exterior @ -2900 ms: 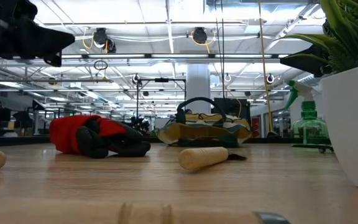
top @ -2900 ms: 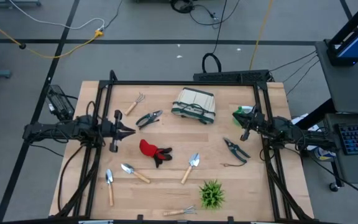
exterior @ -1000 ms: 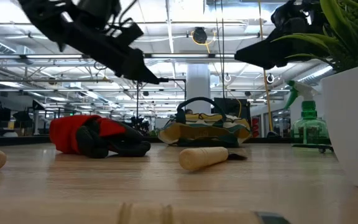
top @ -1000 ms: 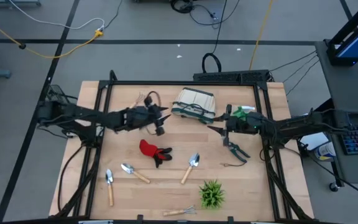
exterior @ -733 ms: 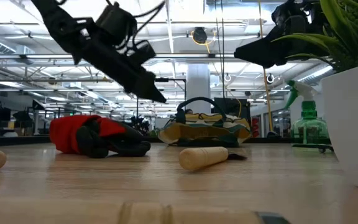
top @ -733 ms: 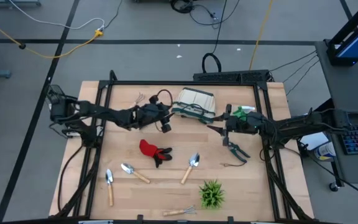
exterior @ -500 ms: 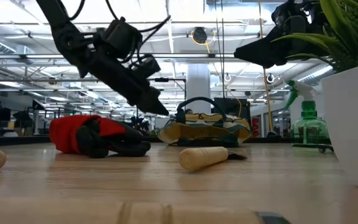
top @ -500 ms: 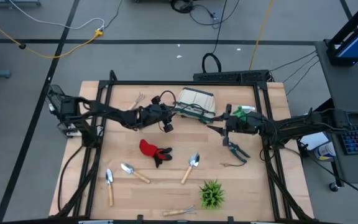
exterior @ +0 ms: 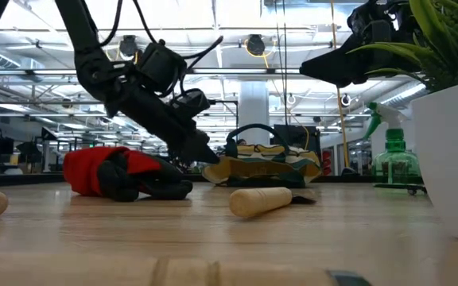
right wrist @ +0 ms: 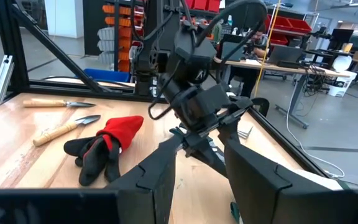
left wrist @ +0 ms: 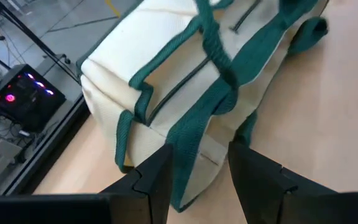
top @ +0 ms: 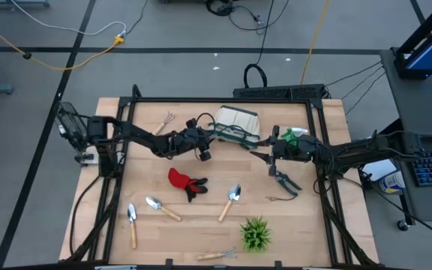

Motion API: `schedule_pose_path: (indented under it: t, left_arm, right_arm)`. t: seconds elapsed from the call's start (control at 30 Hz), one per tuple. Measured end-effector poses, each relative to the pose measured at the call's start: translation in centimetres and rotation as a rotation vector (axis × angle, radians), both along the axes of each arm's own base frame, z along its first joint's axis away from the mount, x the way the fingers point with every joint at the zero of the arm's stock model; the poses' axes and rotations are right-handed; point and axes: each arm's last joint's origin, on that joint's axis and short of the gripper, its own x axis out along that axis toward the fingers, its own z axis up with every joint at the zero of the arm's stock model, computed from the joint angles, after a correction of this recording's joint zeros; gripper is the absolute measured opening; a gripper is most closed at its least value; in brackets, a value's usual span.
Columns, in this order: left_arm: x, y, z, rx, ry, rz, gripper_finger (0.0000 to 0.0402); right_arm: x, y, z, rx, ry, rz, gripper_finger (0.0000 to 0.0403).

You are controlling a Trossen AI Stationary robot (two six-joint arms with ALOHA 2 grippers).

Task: Pick & Place Garden tools in Gardening bag
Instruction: Prepare the gardening bag on the table

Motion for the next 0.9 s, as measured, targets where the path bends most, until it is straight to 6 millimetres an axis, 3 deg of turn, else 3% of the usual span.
schedule_pose_path:
  t: [0.3, 0.63, 0.9]
  left_arm:
    - [-0.1, 1.3, -1.5, 0.032, 0.015, 0.082, 0.0156]
    - [0.0, 2.0, -0.7, 0.112, -0.056, 0.180, 0.0156]
    - [-0.7, 3.9, -0.6, 0.086, -0.085, 0.253, 0.0156]
  right_arm:
    - [0.0, 0.0, 0.0, 0.000, 0.003, 0.000, 0.0135]
    - [-0.1, 0.0, -0.2, 0.001, 0.013, 0.000, 0.0135]
    - [-0.3, 0.0, -0.8, 0.003, 0.031, 0.000, 0.0135]
